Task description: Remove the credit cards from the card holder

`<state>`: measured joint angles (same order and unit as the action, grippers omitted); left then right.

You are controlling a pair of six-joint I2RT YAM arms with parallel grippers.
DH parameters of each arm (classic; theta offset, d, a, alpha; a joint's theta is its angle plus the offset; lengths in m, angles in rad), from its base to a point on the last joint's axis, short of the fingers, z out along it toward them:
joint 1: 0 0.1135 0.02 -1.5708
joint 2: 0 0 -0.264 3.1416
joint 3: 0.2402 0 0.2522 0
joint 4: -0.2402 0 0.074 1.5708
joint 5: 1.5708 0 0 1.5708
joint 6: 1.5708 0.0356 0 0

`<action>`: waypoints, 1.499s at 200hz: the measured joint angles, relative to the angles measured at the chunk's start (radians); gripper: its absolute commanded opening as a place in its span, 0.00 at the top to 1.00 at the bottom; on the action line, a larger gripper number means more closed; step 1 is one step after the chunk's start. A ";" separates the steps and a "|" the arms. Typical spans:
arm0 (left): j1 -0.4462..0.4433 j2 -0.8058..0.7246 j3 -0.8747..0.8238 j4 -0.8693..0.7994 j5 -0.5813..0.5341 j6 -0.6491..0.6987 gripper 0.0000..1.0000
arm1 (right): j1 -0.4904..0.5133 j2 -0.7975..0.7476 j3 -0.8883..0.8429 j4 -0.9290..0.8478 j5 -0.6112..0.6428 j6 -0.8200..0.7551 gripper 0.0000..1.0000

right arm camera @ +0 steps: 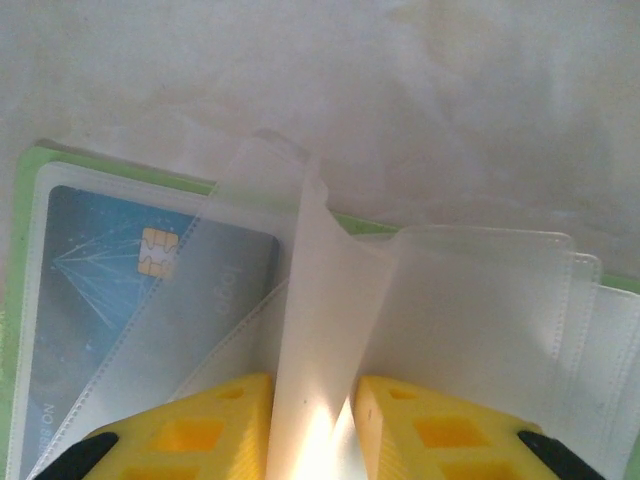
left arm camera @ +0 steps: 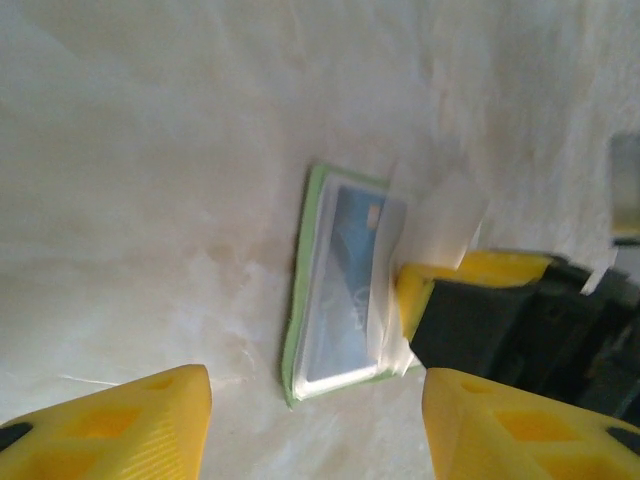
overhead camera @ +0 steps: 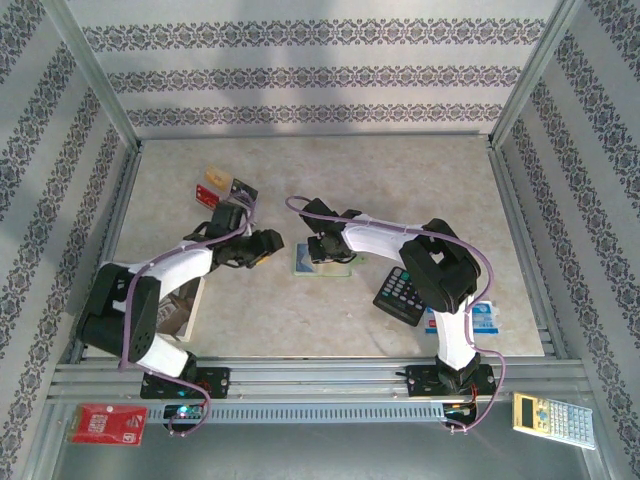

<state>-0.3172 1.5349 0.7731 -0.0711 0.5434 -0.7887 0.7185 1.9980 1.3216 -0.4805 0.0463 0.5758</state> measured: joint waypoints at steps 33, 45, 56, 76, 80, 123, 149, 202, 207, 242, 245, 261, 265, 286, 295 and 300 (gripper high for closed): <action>-0.090 0.099 0.002 0.066 0.021 -0.047 0.54 | -0.003 -0.006 -0.012 0.016 -0.011 0.000 0.69; -0.103 0.124 0.003 0.089 0.033 -0.066 0.58 | -0.004 -0.008 -0.016 0.022 -0.012 0.000 0.70; -0.108 0.138 0.004 0.112 0.039 -0.076 0.61 | -0.005 -0.009 -0.018 0.025 -0.014 0.000 0.70; -0.108 0.148 0.007 0.137 0.045 -0.093 0.66 | -0.010 -0.012 -0.022 0.029 -0.026 0.000 0.70; -0.108 0.149 0.008 0.140 0.048 -0.095 0.66 | -0.010 -0.012 -0.022 0.030 -0.028 0.000 0.70; -0.108 0.169 0.037 0.168 0.060 -0.108 0.70 | -0.010 -0.015 -0.029 0.040 -0.029 0.000 0.70; -0.108 0.197 0.057 0.179 0.070 -0.111 0.70 | -0.010 -0.015 -0.029 0.040 -0.029 0.000 0.70; -0.108 0.244 0.065 0.184 0.080 -0.114 0.73 | -0.010 -0.019 -0.035 0.048 -0.032 0.000 0.70; -0.108 0.245 0.066 0.183 0.077 -0.114 0.74 | -0.011 -0.019 -0.035 0.048 -0.033 0.000 0.70; -0.108 0.247 0.079 0.184 0.077 -0.114 0.75 | -0.023 -0.032 -0.051 0.063 -0.064 0.002 0.69; -0.108 0.248 0.079 0.185 0.077 -0.114 0.75 | -0.024 -0.034 -0.052 0.065 -0.066 0.003 0.69; -0.108 0.257 0.079 0.185 0.077 -0.115 0.76 | -0.029 -0.040 -0.055 0.067 -0.079 0.005 0.68; -0.108 0.259 0.079 0.185 0.077 -0.115 0.76 | -0.030 -0.041 -0.055 0.066 -0.081 0.005 0.67; -0.108 0.264 0.079 0.185 0.078 -0.118 0.76 | -0.029 -0.054 -0.066 0.067 -0.082 0.009 0.67; -0.108 0.264 0.079 0.185 0.078 -0.118 0.76 | -0.030 -0.061 -0.072 0.066 -0.081 0.012 0.67; -0.108 0.264 0.079 0.185 0.078 -0.118 0.76 | -0.032 -0.065 -0.075 0.066 -0.081 0.015 0.67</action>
<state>-0.4255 1.7992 0.8516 0.1143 0.6212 -0.9070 0.6868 1.9327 1.2465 -0.4149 -0.0349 0.5911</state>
